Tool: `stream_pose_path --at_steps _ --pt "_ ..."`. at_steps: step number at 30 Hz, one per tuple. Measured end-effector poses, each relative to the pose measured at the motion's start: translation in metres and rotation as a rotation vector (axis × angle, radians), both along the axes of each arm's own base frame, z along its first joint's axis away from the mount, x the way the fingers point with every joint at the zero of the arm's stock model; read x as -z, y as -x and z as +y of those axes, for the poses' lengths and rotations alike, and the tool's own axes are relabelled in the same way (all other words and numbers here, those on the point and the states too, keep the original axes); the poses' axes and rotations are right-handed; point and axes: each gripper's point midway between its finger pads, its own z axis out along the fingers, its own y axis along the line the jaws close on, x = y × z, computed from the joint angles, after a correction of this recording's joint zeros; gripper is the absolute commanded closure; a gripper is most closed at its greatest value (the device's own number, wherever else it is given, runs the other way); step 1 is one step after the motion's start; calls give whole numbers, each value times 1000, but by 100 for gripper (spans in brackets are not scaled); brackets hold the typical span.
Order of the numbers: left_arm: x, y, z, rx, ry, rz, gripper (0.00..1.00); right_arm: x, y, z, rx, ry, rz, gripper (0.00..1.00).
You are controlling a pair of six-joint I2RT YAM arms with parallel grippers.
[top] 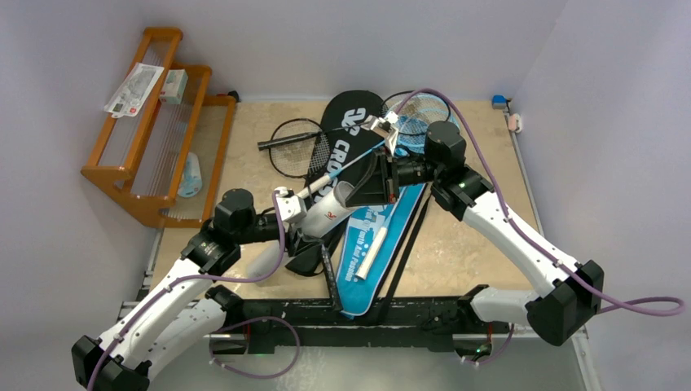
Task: Pack up the badminton gear
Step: Close the lid on the shuttle tube.
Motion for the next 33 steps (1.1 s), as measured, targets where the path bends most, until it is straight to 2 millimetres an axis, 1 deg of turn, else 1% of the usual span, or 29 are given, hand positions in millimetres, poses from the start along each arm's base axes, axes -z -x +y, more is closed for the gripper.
stream_pose_path --at_steps 2,5,8,11,19,26,29,33 --pt "0 0 0 1 0 0 55 1 0 1 -1 2 7 74" --pt "-1 1 0 6 2 -1 55 2 -1 1 0 4 11 66" --pt "-1 2 -1 9 4 0 55 3 -2 2 0 8 16 64" --pt "-1 2 -1 10 4 0 55 4 -2 2 0 8 17 64" --pt "-2 2 -1 12 7 -3 55 2 -3 3 1 1 12 75" --pt "-8 5 0 10 24 -13 55 -1 -5 4 15 -32 -10 83" --pt "-11 5 0 7 37 -11 55 -1 -9 6 36 -49 -14 84" --pt "-16 5 -2 7 57 -7 55 -8 -12 9 52 -76 -33 85"
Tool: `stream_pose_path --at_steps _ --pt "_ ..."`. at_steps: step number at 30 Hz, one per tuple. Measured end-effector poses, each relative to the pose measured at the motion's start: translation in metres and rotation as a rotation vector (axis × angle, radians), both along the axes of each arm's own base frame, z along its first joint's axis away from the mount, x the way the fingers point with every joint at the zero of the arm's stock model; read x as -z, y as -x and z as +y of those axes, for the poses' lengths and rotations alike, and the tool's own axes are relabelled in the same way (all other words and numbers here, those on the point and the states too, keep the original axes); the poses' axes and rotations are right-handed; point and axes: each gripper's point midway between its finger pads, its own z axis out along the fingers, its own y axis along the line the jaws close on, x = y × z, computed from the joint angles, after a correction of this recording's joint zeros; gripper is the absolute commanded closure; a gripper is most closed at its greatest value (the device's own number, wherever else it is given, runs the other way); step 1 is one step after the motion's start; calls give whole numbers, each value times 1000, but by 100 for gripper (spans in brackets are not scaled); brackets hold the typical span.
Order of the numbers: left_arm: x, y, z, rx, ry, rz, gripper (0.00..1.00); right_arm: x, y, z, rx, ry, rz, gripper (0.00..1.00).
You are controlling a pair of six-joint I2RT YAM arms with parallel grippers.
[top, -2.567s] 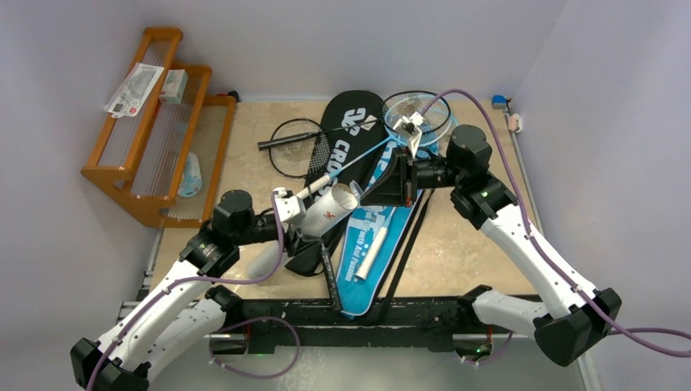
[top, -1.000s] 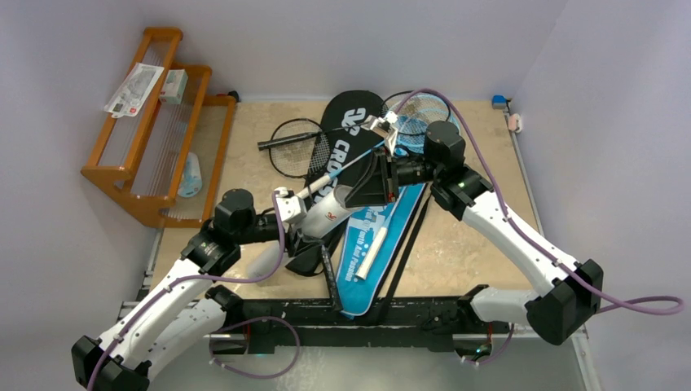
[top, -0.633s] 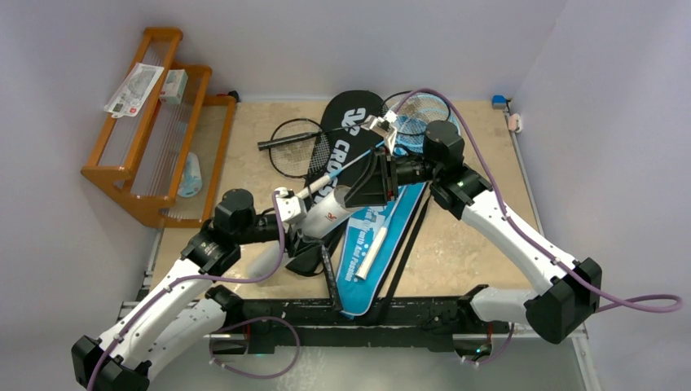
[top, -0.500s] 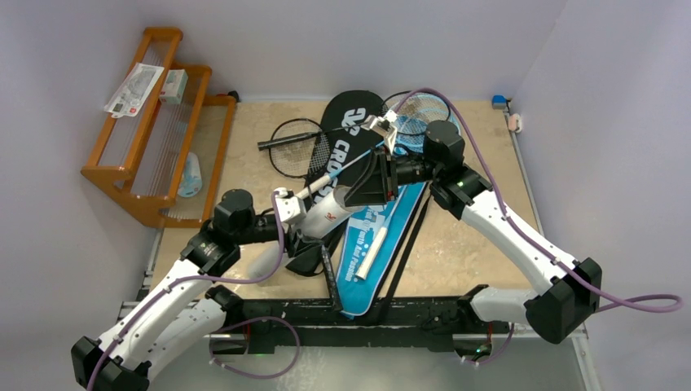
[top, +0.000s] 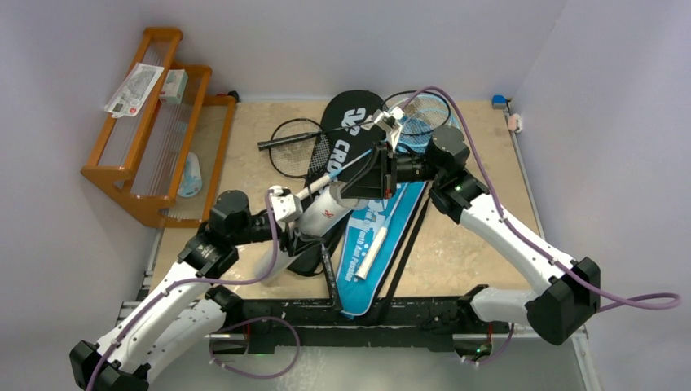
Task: Pack up the badminton gear
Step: Close the lid on the shuttle tube.
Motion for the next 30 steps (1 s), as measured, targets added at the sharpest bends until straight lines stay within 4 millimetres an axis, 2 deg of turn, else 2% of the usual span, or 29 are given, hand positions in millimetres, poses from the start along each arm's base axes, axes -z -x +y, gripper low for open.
stream_pose_path --at_steps 7,16,30 --pt "-9 -3 -3 -17 43 19 56 -12 -3 7 13 -51 -31 85" --pt "-24 -12 -7 -96 130 105 56 -29 -22 15 87 -126 -78 86" --pt "-24 -29 -10 -180 163 194 56 -30 -60 30 229 -119 -135 88"
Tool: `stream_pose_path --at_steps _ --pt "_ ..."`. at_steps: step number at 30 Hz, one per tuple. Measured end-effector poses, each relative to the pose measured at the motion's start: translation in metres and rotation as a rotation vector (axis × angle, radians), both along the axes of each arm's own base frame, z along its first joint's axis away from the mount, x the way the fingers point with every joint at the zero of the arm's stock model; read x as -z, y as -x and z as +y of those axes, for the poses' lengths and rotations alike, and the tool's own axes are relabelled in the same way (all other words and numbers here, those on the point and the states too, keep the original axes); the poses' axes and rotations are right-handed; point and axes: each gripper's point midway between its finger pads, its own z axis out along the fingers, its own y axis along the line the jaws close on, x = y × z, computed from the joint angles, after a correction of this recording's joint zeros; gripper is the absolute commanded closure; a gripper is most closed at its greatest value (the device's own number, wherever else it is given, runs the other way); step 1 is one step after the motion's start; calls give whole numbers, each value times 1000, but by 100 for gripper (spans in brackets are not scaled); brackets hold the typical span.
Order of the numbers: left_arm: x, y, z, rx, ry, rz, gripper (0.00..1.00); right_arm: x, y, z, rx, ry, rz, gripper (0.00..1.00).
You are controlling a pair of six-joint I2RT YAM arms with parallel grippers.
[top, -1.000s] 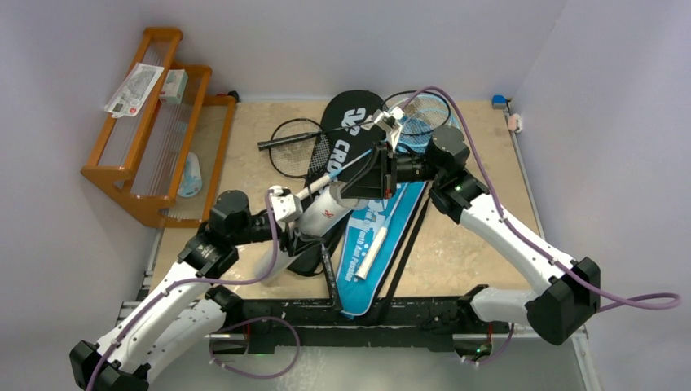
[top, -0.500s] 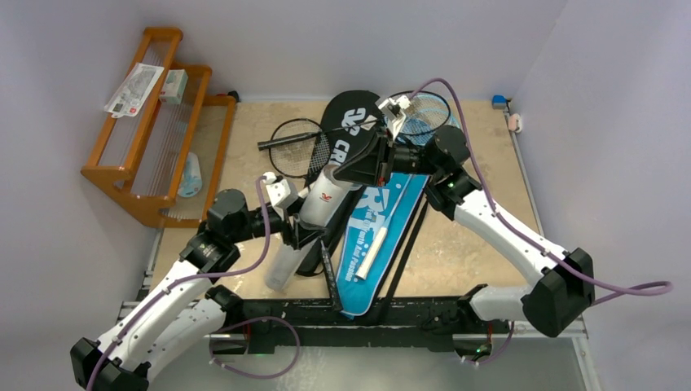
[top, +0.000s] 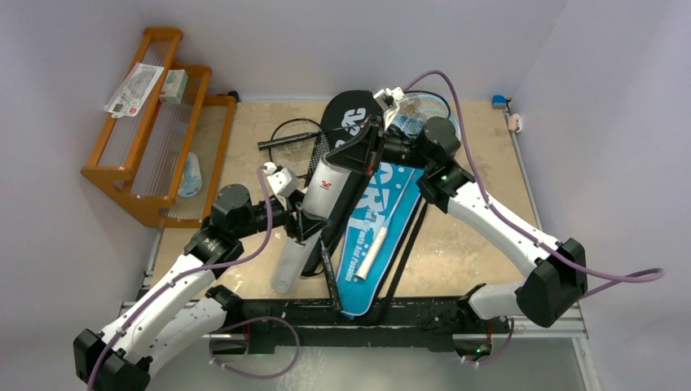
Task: Pack up the badminton gear
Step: Close the lid on the shuttle tube.
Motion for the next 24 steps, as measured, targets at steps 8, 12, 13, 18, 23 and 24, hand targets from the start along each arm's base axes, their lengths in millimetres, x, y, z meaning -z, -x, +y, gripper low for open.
stream_pose_path --at_steps 8,12,13,18,23,24 --pt "-2 1 -1 12 5 -6 57 5 -8 6 6 24 7 88" --pt "-3 1 -1 12 10 -5 56 4 -8 7 6 25 2 88" --pt "-3 1 -1 11 11 -4 57 4 -8 7 6 25 1 88" --pt "-4 2 -1 6 18 10 56 5 -9 7 19 35 -33 87" --pt "-4 5 -2 12 29 36 56 3 -7 15 68 68 -118 87" --pt "-4 5 -3 14 32 38 56 3 -6 17 75 74 -137 87"
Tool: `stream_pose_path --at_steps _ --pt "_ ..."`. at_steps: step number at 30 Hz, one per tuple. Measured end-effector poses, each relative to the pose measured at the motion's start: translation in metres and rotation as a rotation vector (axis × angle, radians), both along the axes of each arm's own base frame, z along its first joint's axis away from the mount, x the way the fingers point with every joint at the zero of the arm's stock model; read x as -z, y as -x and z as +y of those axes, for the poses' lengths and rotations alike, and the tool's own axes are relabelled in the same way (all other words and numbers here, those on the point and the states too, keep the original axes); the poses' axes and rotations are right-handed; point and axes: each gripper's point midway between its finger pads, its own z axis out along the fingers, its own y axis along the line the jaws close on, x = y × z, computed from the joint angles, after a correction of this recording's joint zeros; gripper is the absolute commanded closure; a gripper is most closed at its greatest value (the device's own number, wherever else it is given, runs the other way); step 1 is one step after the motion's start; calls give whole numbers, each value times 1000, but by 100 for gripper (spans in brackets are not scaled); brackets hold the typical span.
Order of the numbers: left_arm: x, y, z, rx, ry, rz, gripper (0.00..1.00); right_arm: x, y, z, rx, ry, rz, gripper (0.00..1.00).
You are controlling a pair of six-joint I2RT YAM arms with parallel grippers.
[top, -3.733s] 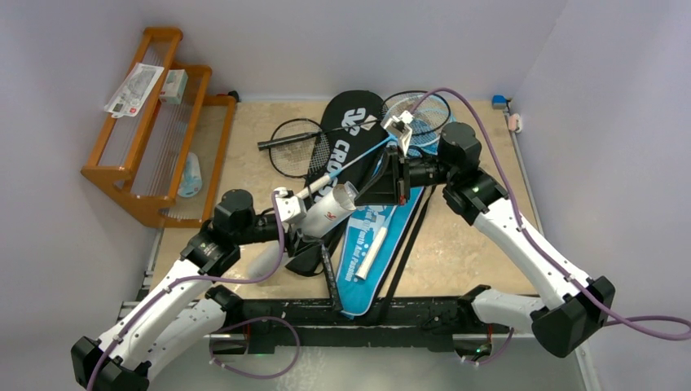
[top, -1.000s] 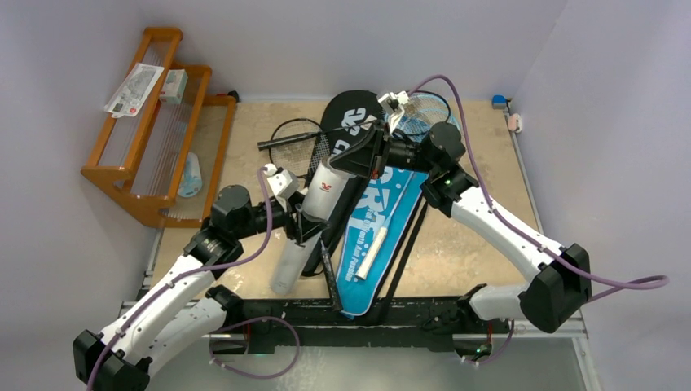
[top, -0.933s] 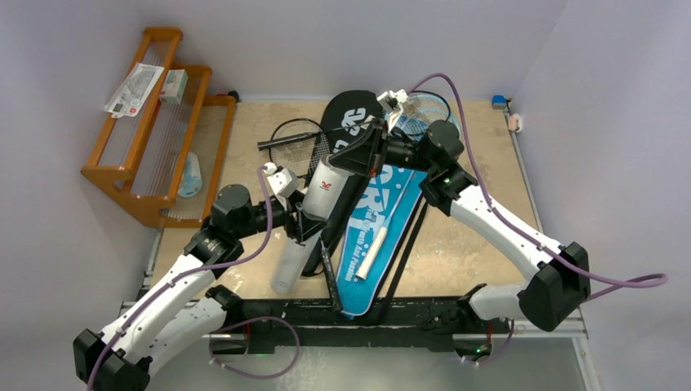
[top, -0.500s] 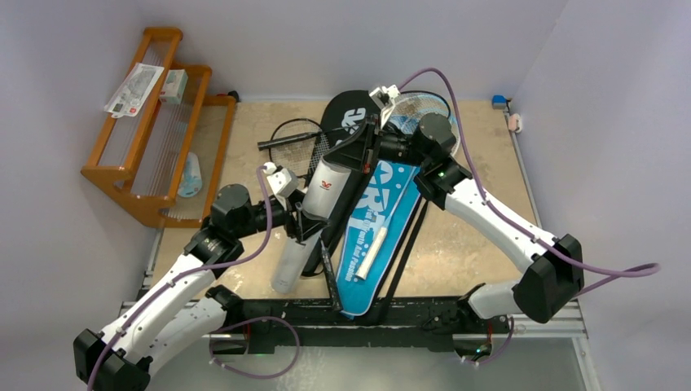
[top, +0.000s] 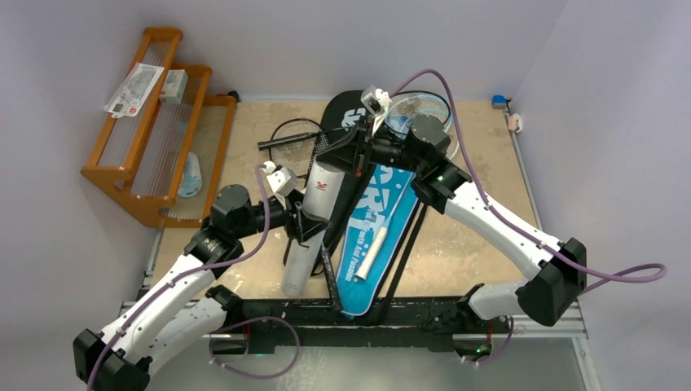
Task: Pack up the badminton gear
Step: Close the lid on the shuttle tube, then place the shuttle tube at the center of the board.
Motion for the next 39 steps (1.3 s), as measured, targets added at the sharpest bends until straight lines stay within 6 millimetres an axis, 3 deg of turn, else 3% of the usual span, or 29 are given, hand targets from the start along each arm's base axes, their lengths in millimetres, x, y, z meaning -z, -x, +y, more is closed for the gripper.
stream_pose_path --at_steps 7,17,26,30,36,39 --pt "1 1 0 -4 8 34 56 4 -8 2 56 34 -74 88" --pt "3 3 1 3 -7 18 56 8 -3 -5 64 84 -118 85" --pt "-3 0 4 -2 -30 -60 56 1 4 -24 149 128 -47 71" --pt "-7 -2 7 -18 -34 -91 52 -3 7 -31 180 138 -26 55" --pt "-5 -24 24 -175 -110 -55 51 -2 3 -46 266 167 -3 50" --pt "-17 -53 37 -329 -171 -32 51 6 6 -53 292 204 23 49"
